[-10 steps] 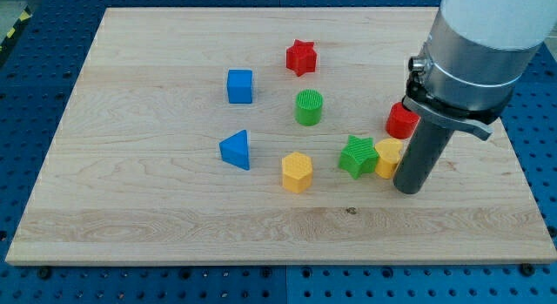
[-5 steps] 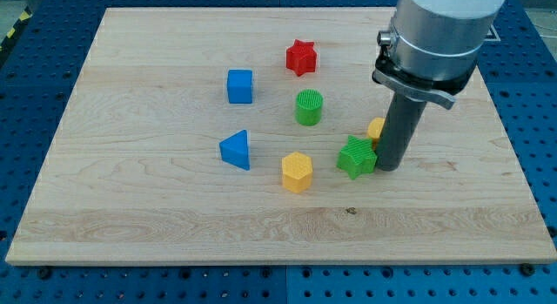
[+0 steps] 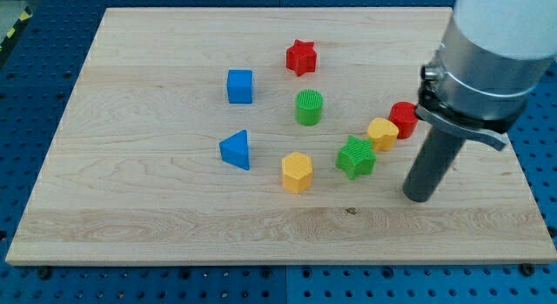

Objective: Push the yellow heart into the green star

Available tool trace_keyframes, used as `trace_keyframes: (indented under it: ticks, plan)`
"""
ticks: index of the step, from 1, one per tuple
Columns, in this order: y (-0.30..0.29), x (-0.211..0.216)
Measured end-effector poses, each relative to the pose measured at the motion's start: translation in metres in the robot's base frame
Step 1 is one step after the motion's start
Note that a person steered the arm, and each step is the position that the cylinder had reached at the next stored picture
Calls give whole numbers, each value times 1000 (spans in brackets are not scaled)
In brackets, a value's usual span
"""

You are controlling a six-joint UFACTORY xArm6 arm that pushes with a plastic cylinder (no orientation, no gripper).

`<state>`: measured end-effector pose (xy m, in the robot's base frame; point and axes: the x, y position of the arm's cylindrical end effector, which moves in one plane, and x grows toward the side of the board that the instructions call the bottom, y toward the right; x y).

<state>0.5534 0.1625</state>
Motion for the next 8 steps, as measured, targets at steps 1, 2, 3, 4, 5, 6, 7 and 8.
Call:
trace_keyframes:
  ticks: [1,2,3,4,5,6,7,8]
  plan:
    - [6,1]
    - [6,-14]
    - [6,-21]
    - [6,-24]
    - [5,-24]
    - [4,-25]
    - [0,-25]
    - [0,-25]
